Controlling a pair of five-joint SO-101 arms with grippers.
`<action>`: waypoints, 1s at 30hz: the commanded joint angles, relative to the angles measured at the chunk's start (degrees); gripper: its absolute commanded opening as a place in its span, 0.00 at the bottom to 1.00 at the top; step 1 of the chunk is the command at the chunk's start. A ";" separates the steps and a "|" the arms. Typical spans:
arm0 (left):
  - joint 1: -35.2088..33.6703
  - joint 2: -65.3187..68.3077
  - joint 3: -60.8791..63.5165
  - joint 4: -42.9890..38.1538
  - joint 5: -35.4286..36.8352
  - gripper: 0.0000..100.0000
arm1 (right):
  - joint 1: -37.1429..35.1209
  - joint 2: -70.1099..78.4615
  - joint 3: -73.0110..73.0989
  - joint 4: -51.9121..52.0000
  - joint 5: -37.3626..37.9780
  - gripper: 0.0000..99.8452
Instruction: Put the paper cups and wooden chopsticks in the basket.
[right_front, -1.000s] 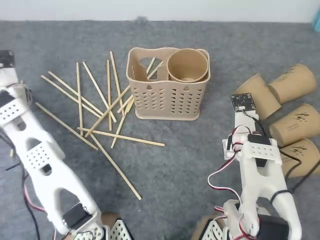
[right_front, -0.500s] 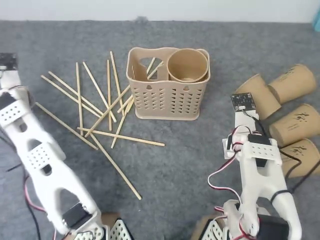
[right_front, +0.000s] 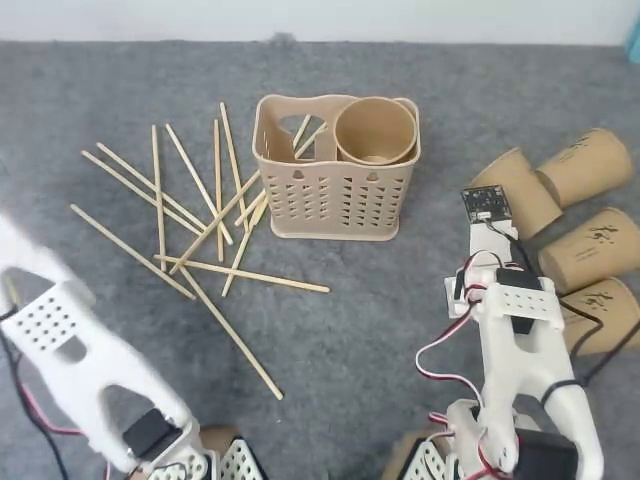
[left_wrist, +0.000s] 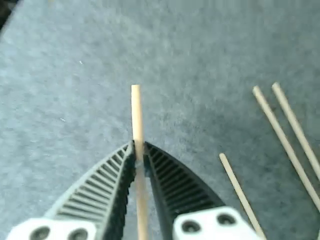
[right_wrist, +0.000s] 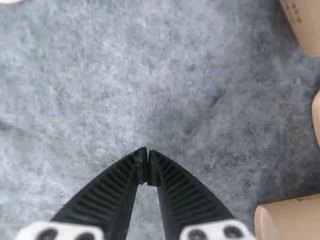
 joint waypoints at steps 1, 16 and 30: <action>-2.99 -9.93 -0.84 2.29 0.88 0.01 | 0.57 -2.77 -0.18 -0.84 0.62 0.01; -7.65 -27.16 14.64 2.37 0.88 0.01 | 0.57 -2.77 -0.18 -0.75 0.62 0.01; 2.02 -60.31 51.21 1.93 0.88 0.01 | 0.66 -2.77 -0.18 -0.48 0.62 0.01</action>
